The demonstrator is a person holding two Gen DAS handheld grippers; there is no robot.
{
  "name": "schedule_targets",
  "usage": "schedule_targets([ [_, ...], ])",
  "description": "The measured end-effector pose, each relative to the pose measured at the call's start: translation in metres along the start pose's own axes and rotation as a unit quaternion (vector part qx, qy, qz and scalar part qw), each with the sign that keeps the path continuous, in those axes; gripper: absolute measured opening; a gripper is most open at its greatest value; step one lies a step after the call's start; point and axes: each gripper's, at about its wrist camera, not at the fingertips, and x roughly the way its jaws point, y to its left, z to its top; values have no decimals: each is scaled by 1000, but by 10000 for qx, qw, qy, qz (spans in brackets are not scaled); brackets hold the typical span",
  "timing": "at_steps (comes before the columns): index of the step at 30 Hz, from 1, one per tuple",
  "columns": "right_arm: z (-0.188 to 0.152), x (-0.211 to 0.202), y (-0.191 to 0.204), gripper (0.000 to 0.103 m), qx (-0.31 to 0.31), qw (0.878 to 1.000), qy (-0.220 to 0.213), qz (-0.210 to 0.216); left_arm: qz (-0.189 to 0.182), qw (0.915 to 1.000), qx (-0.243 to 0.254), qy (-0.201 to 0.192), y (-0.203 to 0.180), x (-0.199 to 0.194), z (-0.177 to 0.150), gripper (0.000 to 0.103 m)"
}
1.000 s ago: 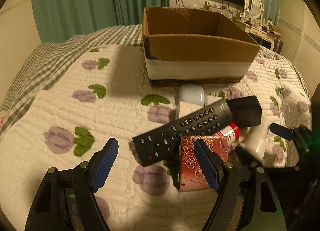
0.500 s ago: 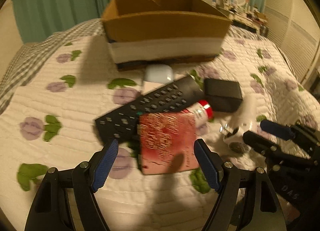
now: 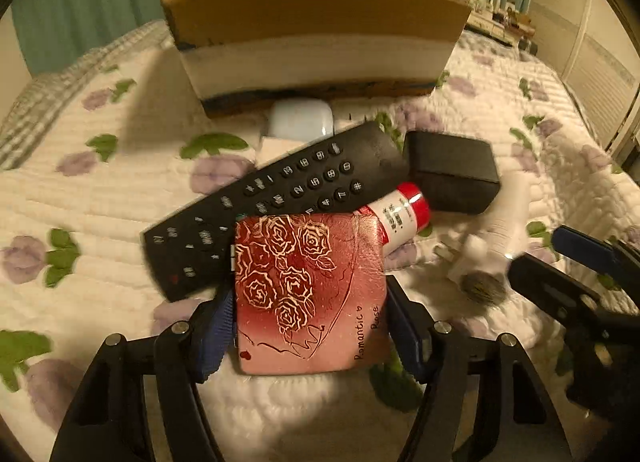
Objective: Organize rigid objects
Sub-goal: 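Grasp the red rose-patterned card with the left tool while the right tool grasps the white plastic bottle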
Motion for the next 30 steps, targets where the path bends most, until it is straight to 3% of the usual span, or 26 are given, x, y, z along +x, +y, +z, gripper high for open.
schedule_targets([
  [6,7,17,14,69,170,9998,142,-25,4,9979,-342,-552,24,-37,3,70],
  [8,9,33,13,73,418,9984,314,-216,64,9970,-452,-626,33,-39,6,70],
  [11,14,54,1,74,1001,9936,497,-141,22,9966,-560,-608,40,-39,4,70],
  [13,17,58,2,70,892,9949,357,-298,-17,9965,-591,-583,41,-38,5,70],
  [14,17,58,5,60,753,9962,316,-309,-25,9965,-607,-568,42,-38,5,70],
  [15,16,55,7,57,664,9970,286,-285,-31,9965,-620,-566,41,-40,5,70],
  [24,7,-34,21,57,38,9981,-572,-215,-42,9931,-781,-874,45,-79,3,70],
  [30,48,-85,28,57,-498,9937,-1002,0,-192,9914,-664,-1115,40,-115,24,70],
])
